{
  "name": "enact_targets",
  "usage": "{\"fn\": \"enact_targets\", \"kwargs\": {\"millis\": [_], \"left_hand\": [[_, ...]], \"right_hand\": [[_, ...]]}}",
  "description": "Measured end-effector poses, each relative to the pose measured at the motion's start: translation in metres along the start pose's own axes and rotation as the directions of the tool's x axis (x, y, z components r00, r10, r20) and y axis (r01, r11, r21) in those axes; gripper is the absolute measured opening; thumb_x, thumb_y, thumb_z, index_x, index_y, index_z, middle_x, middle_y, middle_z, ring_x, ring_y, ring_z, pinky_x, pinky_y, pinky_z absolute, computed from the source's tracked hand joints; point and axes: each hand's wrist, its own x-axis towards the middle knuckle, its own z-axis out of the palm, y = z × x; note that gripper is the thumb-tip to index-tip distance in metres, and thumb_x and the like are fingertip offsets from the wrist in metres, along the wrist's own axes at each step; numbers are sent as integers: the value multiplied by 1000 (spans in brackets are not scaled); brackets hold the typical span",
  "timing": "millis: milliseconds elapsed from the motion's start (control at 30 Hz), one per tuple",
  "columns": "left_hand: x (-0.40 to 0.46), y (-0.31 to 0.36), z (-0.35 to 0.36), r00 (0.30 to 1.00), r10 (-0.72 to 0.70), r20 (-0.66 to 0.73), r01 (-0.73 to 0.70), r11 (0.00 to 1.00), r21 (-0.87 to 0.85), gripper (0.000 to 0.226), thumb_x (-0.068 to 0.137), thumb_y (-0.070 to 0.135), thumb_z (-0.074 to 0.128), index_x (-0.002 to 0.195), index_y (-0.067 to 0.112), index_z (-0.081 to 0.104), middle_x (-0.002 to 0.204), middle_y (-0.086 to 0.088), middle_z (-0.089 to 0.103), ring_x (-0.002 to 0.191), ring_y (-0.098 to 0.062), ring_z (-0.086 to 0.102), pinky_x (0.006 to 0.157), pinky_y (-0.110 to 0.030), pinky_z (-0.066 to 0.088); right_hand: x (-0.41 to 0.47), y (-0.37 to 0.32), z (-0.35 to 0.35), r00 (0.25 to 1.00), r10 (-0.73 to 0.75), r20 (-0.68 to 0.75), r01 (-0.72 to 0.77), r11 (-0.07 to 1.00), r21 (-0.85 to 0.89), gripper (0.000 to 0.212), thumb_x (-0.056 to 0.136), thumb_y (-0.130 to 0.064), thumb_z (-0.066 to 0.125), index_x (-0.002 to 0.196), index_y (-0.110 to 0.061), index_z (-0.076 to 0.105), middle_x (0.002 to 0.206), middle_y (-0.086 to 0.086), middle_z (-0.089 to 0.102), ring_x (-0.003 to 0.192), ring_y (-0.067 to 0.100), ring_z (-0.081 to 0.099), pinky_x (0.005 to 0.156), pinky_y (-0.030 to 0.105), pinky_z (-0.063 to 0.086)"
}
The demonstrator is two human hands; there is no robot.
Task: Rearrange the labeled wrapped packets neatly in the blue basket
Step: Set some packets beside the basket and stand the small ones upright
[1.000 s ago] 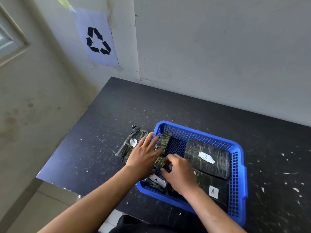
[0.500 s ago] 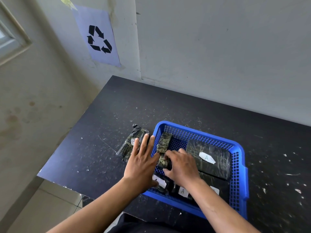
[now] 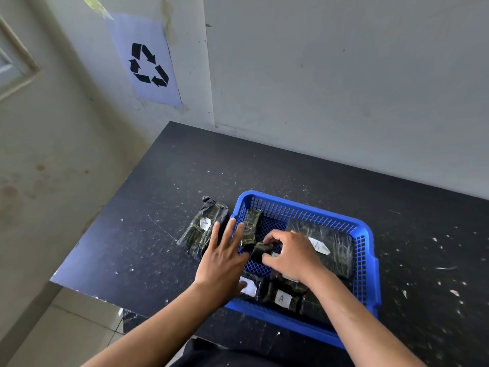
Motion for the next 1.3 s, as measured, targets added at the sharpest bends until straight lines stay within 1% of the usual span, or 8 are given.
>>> {"fn": "enact_targets", "kwargs": {"millis": [200,367,500,700,867,1067,1167,1300], "left_hand": [[9,1,4,997,79,19,-80,993,82,21,94,27,53,78,22,65,164,-15,1,145,-42,-20,104,-65,-28],[8,-9,-9,993,-45,-113,42,999,-32,31,91,52,53,112,33,66,156,-11,28,148,-37,4,114,-62,-15],[12,-17,-31,914,-234,-332,93,916,-390,61,78,62,54,133,35,49,114,6,57,115,-21,46,107,-42,31],[19,-16,-39,936,-142,-322,-28,882,-470,56,79,58,66,129,38,52,100,14,71,95,-12,60,88,-33,41],[21,-20,-25,950,-159,-270,38,914,-404,63,79,62,66,135,39,48,114,12,67,112,-14,54,100,-36,35],[14,-39,2,962,-132,-240,103,986,-130,64,90,39,60,148,33,33,162,-11,15,149,-33,4,121,-52,6],[12,-44,13,973,-121,-196,95,986,-136,57,96,43,50,149,34,32,164,-12,12,150,-33,2,122,-49,4],[8,-37,22,977,-116,-177,87,983,-163,49,101,40,40,148,31,36,161,-14,22,150,-32,8,121,-51,10]], "right_hand": [[2,-1,-12,996,94,-2,-88,941,326,17,87,-33,65,71,-28,69,54,-12,61,51,7,54,58,32,43],[3,-5,-25,973,208,97,-226,801,554,51,98,-40,54,83,7,69,72,28,67,57,17,48,56,21,40],[4,-12,-28,941,242,235,-337,719,608,47,100,-43,48,91,-9,79,74,15,78,43,12,43,41,21,33],[4,-19,-24,949,165,270,-297,756,583,43,102,-50,44,102,-18,73,71,9,77,49,16,58,42,24,40],[1,-17,-16,960,187,210,-263,861,435,36,80,-50,78,102,-23,68,86,5,78,72,21,74,56,30,54],[5,-24,4,949,286,135,-295,954,54,43,80,-51,77,76,-9,65,65,10,69,54,20,62,57,30,46],[13,-35,17,921,345,180,-359,932,50,37,85,-45,74,85,-10,63,77,10,74,56,21,71,51,26,48],[23,-41,34,918,375,129,-392,907,153,27,91,-27,70,98,-2,64,91,16,73,80,34,73,75,45,62]]}}
